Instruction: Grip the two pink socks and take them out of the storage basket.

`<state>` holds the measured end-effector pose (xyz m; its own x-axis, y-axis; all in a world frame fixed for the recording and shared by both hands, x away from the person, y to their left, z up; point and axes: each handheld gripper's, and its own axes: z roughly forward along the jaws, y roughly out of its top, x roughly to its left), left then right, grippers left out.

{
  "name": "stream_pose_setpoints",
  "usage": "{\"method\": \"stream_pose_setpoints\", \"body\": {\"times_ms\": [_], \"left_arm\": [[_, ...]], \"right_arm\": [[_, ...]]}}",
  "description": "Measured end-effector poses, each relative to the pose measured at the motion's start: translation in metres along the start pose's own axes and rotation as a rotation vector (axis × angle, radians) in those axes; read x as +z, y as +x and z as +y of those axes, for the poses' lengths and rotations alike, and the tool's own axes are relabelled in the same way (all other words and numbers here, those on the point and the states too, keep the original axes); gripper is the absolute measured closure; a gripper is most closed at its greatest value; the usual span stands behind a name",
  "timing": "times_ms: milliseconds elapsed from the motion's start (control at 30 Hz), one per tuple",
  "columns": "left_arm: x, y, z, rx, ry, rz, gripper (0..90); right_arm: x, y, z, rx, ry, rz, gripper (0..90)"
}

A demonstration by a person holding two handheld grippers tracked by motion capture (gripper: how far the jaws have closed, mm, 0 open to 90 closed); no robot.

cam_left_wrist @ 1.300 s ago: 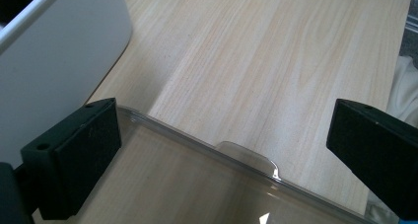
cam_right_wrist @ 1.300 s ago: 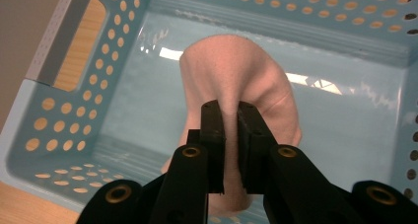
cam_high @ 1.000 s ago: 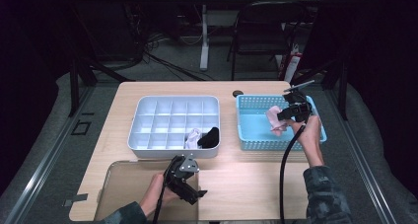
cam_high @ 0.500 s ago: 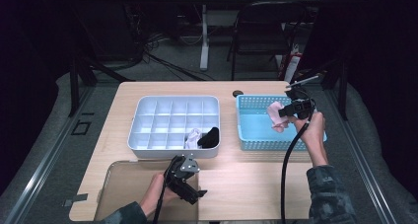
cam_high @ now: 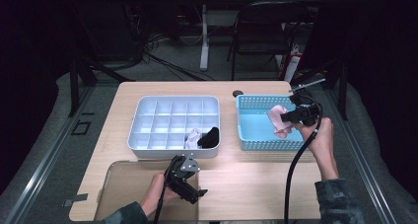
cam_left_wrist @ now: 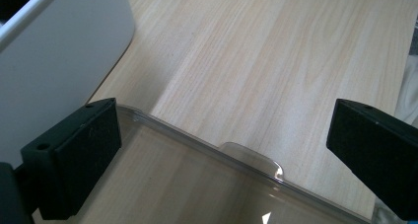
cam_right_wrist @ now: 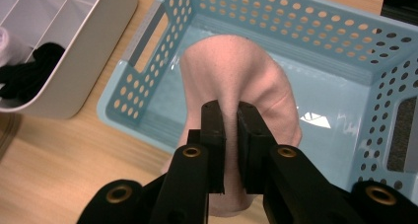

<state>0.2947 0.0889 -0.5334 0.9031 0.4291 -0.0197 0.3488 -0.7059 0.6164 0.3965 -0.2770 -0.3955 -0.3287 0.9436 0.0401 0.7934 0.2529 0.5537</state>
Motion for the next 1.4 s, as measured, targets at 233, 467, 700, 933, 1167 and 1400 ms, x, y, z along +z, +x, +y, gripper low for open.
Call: {"method": "stream_pose_setpoints", "body": {"times_ms": [233, 467, 700, 933, 1167, 1400], "left_arm": [[0.000, 0.001, 0.000, -0.006, -0.006, 0.013, 0.3], [0.002, 0.001, 0.000, -0.013, -0.007, 0.011, 0.3], [0.003, 0.000, 0.002, -0.009, -0.005, 0.018, 0.3], [0.003, 0.000, 0.001, -0.026, -0.005, 0.010, 0.3], [0.005, 0.000, 0.003, -0.037, -0.011, 0.022, 0.3], [0.003, -0.003, 0.004, -0.060, -0.025, 0.031, 0.3]], "right_arm": [[-0.010, 0.015, -0.014, -0.046, 0.001, 0.034, 83.7], [-0.010, 0.031, -0.035, -0.086, 0.006, 0.072, 83.7], [-0.006, 0.049, -0.052, -0.116, -0.016, 0.113, 83.6], [0.002, 0.059, -0.063, -0.128, -0.009, 0.150, 83.5], [0.011, 0.065, -0.072, -0.138, 0.026, 0.168, 83.4], [0.015, 0.074, -0.080, -0.151, 0.041, 0.182, 83.2]]}}
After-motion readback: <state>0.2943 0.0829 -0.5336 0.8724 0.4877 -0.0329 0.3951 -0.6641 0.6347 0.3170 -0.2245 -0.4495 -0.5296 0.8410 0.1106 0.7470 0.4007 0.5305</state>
